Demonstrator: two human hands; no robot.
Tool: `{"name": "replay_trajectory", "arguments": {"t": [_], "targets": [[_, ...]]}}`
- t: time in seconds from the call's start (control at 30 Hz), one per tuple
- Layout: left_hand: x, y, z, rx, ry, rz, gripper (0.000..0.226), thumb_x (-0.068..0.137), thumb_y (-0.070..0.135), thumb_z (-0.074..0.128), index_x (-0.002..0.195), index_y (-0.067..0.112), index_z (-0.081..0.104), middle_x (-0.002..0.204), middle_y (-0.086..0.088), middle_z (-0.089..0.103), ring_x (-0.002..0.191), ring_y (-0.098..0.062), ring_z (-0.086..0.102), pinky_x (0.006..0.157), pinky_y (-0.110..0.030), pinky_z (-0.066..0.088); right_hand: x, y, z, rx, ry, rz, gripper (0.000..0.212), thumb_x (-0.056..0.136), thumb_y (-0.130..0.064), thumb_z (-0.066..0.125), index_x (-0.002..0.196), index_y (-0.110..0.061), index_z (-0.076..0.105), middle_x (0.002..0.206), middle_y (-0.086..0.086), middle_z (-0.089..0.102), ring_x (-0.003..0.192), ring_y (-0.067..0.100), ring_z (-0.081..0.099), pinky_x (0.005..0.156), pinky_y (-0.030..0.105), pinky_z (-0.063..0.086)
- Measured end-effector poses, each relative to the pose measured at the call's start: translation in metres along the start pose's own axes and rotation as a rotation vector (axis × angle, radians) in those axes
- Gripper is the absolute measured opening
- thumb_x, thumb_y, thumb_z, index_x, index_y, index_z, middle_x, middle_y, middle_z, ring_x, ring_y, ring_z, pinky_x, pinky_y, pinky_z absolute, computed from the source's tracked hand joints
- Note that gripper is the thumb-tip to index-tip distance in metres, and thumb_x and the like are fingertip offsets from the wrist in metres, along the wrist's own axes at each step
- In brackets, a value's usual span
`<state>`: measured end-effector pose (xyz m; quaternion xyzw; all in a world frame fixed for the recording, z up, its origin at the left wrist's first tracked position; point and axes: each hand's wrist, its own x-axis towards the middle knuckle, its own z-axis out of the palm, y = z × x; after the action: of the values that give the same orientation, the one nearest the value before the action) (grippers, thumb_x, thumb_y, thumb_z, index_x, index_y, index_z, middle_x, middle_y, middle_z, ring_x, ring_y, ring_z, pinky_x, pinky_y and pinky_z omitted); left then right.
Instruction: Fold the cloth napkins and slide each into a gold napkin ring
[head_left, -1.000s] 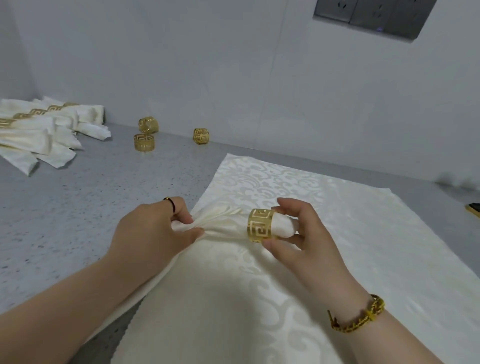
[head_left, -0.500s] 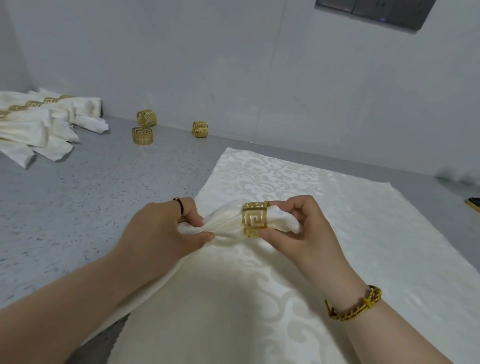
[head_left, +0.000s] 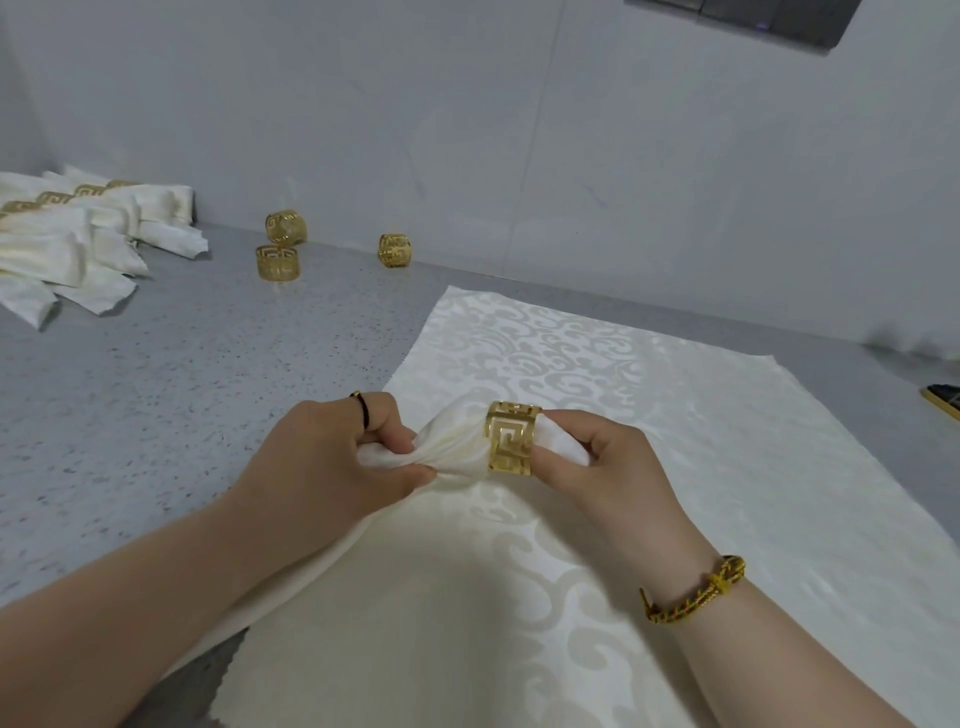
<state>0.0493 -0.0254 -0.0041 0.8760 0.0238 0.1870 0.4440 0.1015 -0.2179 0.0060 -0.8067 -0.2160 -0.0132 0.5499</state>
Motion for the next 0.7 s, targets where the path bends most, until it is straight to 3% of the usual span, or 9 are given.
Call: {"name": "replay_trajectory", "arguments": {"t": [0.1, 0.2, 0.27, 0.33, 0.43, 0.5, 0.57, 0.63, 0.7], "targets": [[-0.001, 0.001, 0.000, 0.015, -0.078, 0.066, 0.042, 0.064, 0.017, 0.080, 0.081, 0.045, 0.054, 0.081, 0.047, 0.051, 0.089, 0.010, 0.051, 0.074, -0.006, 0.040, 0.001, 0.001, 0.000, 0.007, -0.041, 0.055, 0.029, 0.078, -0.007, 0.068, 0.069, -0.034, 0.066, 0.060, -0.027, 0.063, 0.061, -0.011, 0.057, 0.057, 0.002, 0.040], [-0.002, 0.003, 0.001, 0.063, -0.178, 0.103, 0.047, 0.065, 0.021, 0.080, 0.079, 0.056, 0.052, 0.067, 0.051, 0.052, 0.091, 0.012, 0.051, 0.074, -0.005, 0.040, 0.004, 0.004, 0.000, -0.014, -0.069, 0.104, 0.020, 0.080, -0.007, 0.067, 0.070, -0.025, 0.067, 0.062, -0.016, 0.062, 0.059, -0.008, 0.055, 0.055, 0.003, 0.040], [-0.003, 0.002, 0.004, 0.096, -0.196, 0.129, 0.039, 0.061, 0.039, 0.078, 0.074, 0.063, 0.049, 0.070, 0.034, 0.063, 0.086, 0.002, 0.059, 0.073, -0.010, 0.042, 0.005, 0.006, 0.002, -0.037, -0.077, 0.111, 0.017, 0.082, -0.005, 0.063, 0.069, -0.017, 0.065, 0.064, -0.010, 0.058, 0.057, -0.005, 0.052, 0.053, 0.003, 0.038], [-0.002, -0.002, 0.008, 0.143, -0.205, 0.144, 0.031, 0.044, 0.062, 0.058, 0.073, 0.068, 0.046, 0.078, 0.011, 0.069, 0.078, -0.007, 0.063, 0.074, -0.020, 0.048, 0.005, 0.007, 0.004, -0.071, -0.081, 0.092, 0.019, 0.083, -0.004, 0.058, 0.068, -0.014, 0.063, 0.066, -0.006, 0.057, 0.059, -0.003, 0.051, 0.054, 0.004, 0.038], [0.001, -0.005, 0.008, 0.140, -0.227, 0.103, 0.043, 0.036, 0.066, 0.045, 0.078, 0.059, 0.048, 0.080, 0.008, 0.070, 0.075, -0.007, 0.064, 0.072, -0.024, 0.051, 0.004, 0.005, 0.005, -0.092, -0.076, 0.054, 0.018, 0.082, -0.002, 0.056, 0.071, -0.012, 0.065, 0.075, -0.003, 0.063, 0.067, 0.002, 0.056, 0.065, 0.011, 0.044], [0.002, -0.003, 0.005, 0.136, -0.279, 0.055, 0.047, 0.041, 0.061, 0.060, 0.079, 0.036, 0.053, 0.078, 0.024, 0.066, 0.077, 0.006, 0.059, 0.066, -0.010, 0.044, 0.004, 0.004, 0.004, -0.101, -0.084, 0.049, 0.022, 0.082, -0.001, 0.056, 0.069, -0.016, 0.063, 0.076, -0.004, 0.063, 0.072, 0.007, 0.057, 0.068, 0.015, 0.046], [0.003, 0.004, 0.002, 0.165, -0.315, 0.036, 0.050, 0.045, 0.060, 0.068, 0.084, 0.036, 0.047, 0.079, 0.028, 0.059, 0.083, 0.017, 0.051, 0.066, -0.003, 0.038, 0.003, 0.004, 0.004, -0.130, -0.077, 0.038, 0.026, 0.081, 0.000, 0.055, 0.065, -0.019, 0.061, 0.074, -0.004, 0.063, 0.069, 0.007, 0.055, 0.065, 0.011, 0.043], [0.002, 0.019, 0.001, 0.252, -0.376, 0.034, 0.070, 0.048, 0.068, 0.069, 0.104, 0.052, 0.030, 0.093, 0.032, 0.045, 0.087, 0.006, 0.051, 0.068, -0.007, 0.035, 0.002, 0.005, 0.005, -0.162, -0.072, 0.026, 0.016, 0.081, 0.001, 0.056, 0.071, -0.007, 0.067, 0.079, 0.007, 0.067, 0.069, 0.010, 0.055, 0.063, 0.013, 0.042], [0.006, 0.031, 0.009, 0.435, -0.442, 0.124, 0.099, 0.058, 0.070, 0.066, 0.133, 0.054, 0.003, 0.127, 0.033, 0.029, 0.105, -0.001, 0.046, 0.082, -0.015, 0.036, 0.002, 0.005, 0.006, -0.203, -0.068, 0.017, 0.011, 0.080, 0.000, 0.057, 0.079, 0.000, 0.068, 0.085, 0.011, 0.069, 0.073, 0.011, 0.058, 0.066, 0.017, 0.044]]}}
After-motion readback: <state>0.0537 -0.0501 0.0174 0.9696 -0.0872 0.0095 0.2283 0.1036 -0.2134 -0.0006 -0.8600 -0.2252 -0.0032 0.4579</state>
